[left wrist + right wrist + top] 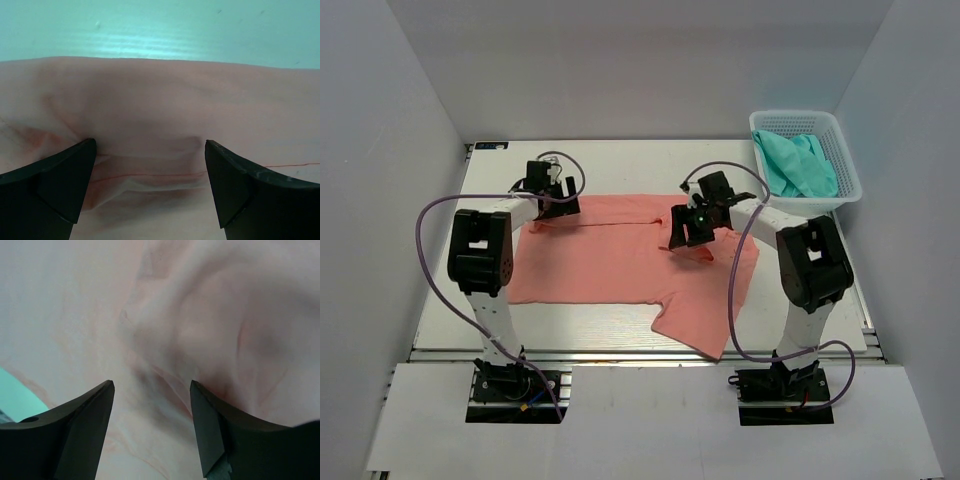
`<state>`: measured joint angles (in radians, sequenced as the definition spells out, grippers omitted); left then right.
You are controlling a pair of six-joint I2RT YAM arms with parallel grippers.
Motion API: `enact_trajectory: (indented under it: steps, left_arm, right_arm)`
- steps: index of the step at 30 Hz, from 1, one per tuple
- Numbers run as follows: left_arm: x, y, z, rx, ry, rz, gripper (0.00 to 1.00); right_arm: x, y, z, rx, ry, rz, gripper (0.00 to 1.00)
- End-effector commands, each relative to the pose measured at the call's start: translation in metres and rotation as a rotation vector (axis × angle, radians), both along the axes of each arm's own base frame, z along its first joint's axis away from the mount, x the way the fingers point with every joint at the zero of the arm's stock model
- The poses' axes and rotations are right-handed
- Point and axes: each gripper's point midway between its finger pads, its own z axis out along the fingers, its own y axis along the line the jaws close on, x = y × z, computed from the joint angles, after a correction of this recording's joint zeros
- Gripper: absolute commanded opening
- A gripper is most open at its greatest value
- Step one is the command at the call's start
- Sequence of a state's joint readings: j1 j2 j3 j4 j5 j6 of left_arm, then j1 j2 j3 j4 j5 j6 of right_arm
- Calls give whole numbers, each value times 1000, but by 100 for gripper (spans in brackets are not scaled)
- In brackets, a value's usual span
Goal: Fold and stack the t-shirts
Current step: Fold the flattened tshirt in 1/3 of the way
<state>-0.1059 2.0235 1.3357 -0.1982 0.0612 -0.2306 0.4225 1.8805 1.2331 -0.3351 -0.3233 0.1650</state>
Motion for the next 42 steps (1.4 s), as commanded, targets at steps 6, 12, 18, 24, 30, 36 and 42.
enact_trajectory:
  steps: [6, 12, 18, 24, 30, 36, 42]
  left_arm:
    - [-31, 41, -1, 124, 64, 119, 100]
    - [-39, 45, -3, 113, 75, 142, 100]
    - [-53, 45, 1, 95, 56, 160, 100]
    - [-64, 43, -10, 75, 90, 170, 100]
    - [-81, 27, -31, -62, 105, 136, 100]
    - [-57, 22, -33, -114, 99, 96, 100]
    - [-7, 17, -44, -95, 89, 19, 100]
  right_arm:
    - [2, 26, 93, 249, -120, 146, 69]
    - [44, -3, 80, 137, -127, -87, 70]
    - [9, -1, 34, 189, 48, -69, 70]
    - [1, -27, -25, 114, 171, -173, 70]
    - [15, -57, -57, 105, 240, -311, 70]
    - [50, -65, -53, 163, 232, -376, 69]
    - [105, -70, -34, 139, 103, -366, 69]
